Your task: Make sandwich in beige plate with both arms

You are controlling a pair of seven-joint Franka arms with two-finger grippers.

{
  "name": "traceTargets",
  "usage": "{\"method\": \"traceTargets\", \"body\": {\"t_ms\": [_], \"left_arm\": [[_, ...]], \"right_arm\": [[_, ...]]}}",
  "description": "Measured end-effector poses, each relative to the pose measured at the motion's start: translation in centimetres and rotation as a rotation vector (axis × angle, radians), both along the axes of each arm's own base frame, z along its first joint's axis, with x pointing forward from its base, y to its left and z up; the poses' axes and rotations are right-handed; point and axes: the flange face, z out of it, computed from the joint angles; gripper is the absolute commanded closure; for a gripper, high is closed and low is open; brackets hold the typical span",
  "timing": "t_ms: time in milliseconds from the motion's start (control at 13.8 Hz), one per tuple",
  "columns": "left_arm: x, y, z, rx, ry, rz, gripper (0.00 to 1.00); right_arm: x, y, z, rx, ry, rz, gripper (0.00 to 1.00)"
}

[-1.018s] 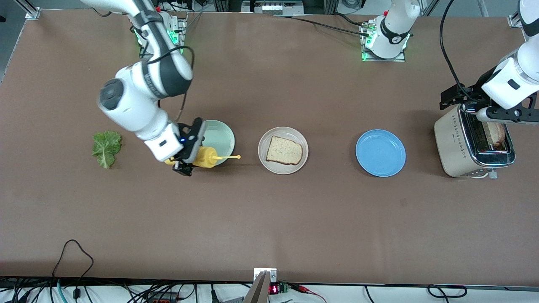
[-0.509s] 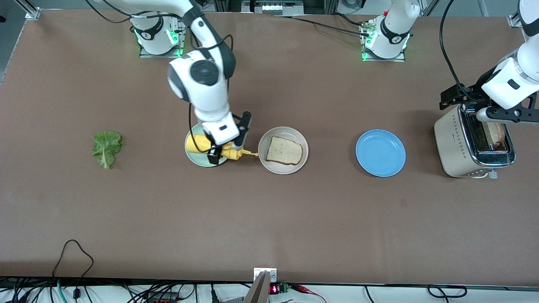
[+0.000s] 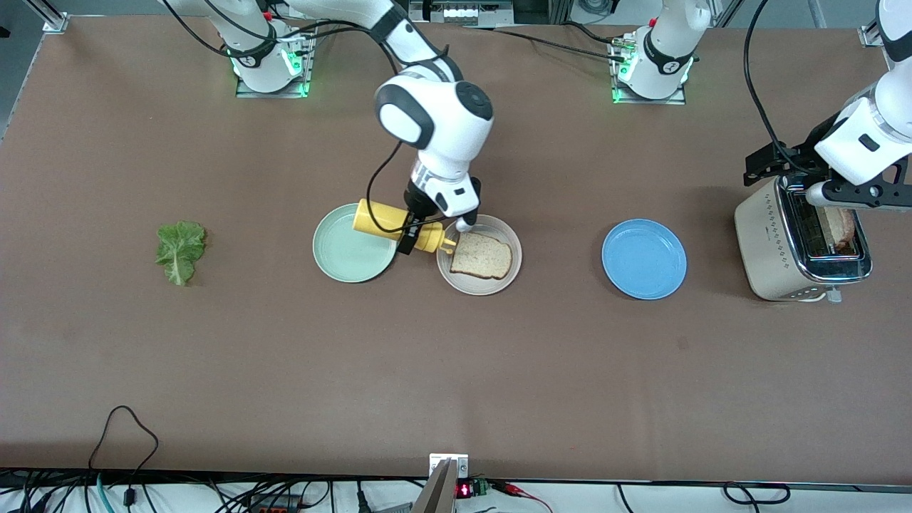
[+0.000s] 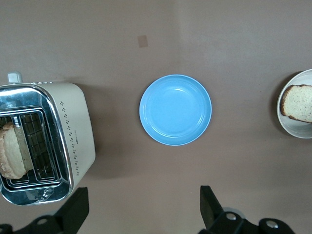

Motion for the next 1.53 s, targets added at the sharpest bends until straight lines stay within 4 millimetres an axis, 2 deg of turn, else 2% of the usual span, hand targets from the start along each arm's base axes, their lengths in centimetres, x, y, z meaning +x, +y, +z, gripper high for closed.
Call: {"method": "traceTargets", "body": {"t_ms": [363,945,1163,1236,1527], "left_arm": [[0.0,0.0,0.1,0.000,-0.003,0.000,0.00],[-0.1,0.0,0.3,0.000,-0.005,0.001,0.00],[-0.1,0.2,0.3,0.000,-0.006,0.003,0.00],[-0.1,0.2,0.3,0.000,-0.006,0.003,0.00],[-0.1,0.3,0.4,0.000,-0.008,0.006,0.00]], "right_arm": [[-1.5,1.6,-3.9,-0.133,-0.033,0.057,0.71],[-1.1,1.6,-3.8,-0.140,-0.043,0.054,0.71],[0.3,0.8,-2.2,-0.109,-0.034,0.019,0.71],[1.3,0.0,-1.0,-0.064,-0.016,-0.023,0.71],[5.9,-5.3,7.5,0.120,0.094,-0.069,0.71]]}}
